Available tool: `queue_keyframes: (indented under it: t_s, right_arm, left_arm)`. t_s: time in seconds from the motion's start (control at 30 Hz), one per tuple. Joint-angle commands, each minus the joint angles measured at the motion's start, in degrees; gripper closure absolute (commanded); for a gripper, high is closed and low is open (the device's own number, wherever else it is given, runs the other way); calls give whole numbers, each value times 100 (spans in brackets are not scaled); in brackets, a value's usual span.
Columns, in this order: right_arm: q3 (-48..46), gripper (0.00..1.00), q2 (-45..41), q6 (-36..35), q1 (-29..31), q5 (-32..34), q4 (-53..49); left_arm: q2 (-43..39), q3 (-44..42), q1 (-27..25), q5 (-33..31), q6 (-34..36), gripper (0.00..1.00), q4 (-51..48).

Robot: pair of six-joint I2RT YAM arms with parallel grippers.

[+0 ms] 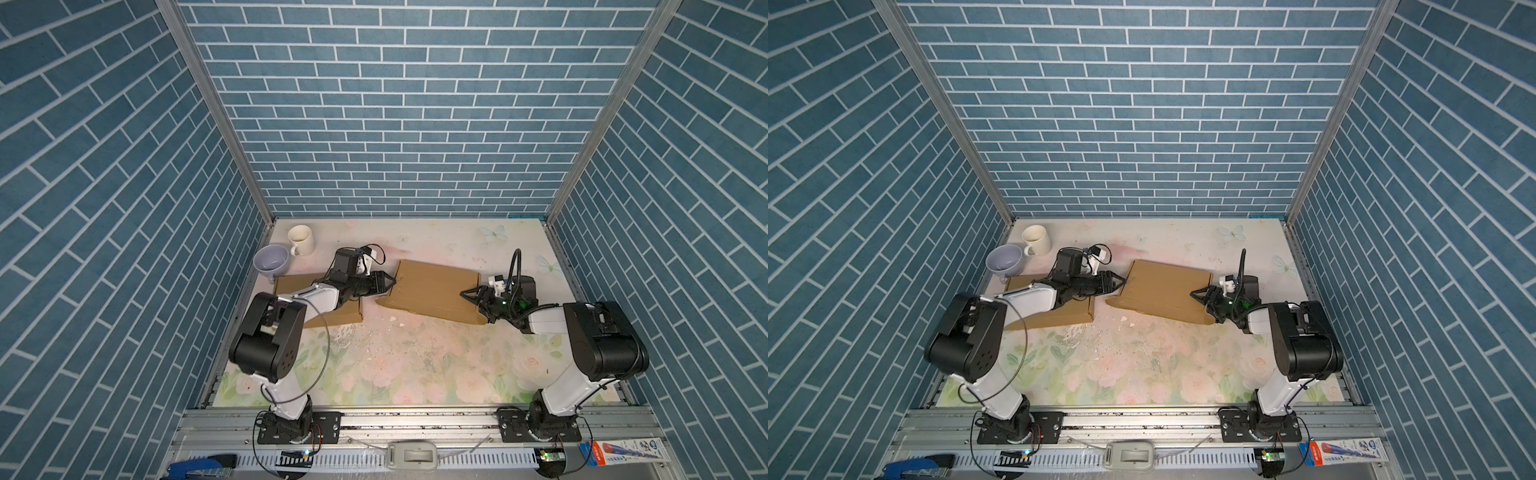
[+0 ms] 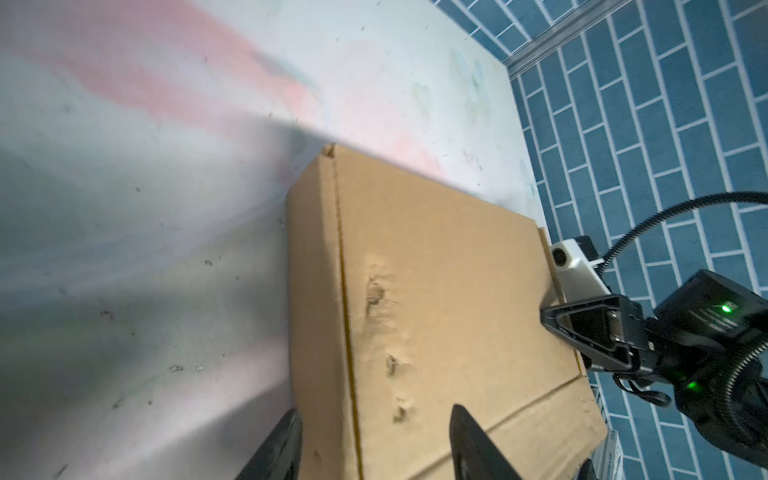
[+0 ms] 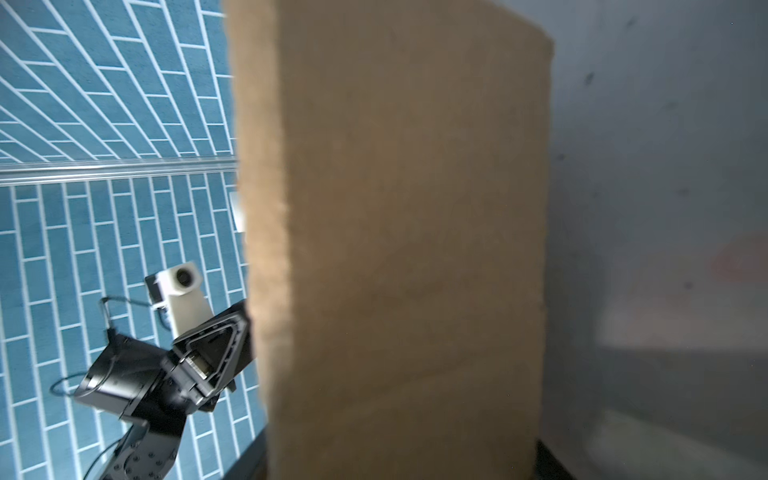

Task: Fold the paper box

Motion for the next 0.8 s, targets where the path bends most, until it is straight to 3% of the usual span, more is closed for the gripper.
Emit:
queue_keyframes:
  t_s: [0.0,0.13,0.2,0.33,0.4,0.77]
  right_arm:
    - [28,38,-64,651,-122,-207,-186]
    - [216,40,-363,950,-255,-460,-745]
    - [328,40,-497,1033,-266,-604,-1105]
    - [446,41,-539,1300,-270,-909,-1316]
    - [481,42,-545,1434,-266,-1039,-1319]
    - [465,47,-637,1897,-276,-1405,-1093]
  left_arm:
    - [-524,124,-225,-452,793,39,-401]
    - [-1124,500,-1231,-1507,2916,35,-1530]
    - [-1403,395,-1933,-2089,4450,31,-1632]
    - [-1540,63,-2651,-2334,6589,28,-1549]
    - [-1437,77,-2831,-2456,7114,27,-1563]
    - [-728,167,-3045,-3012,8398,26,-1116]
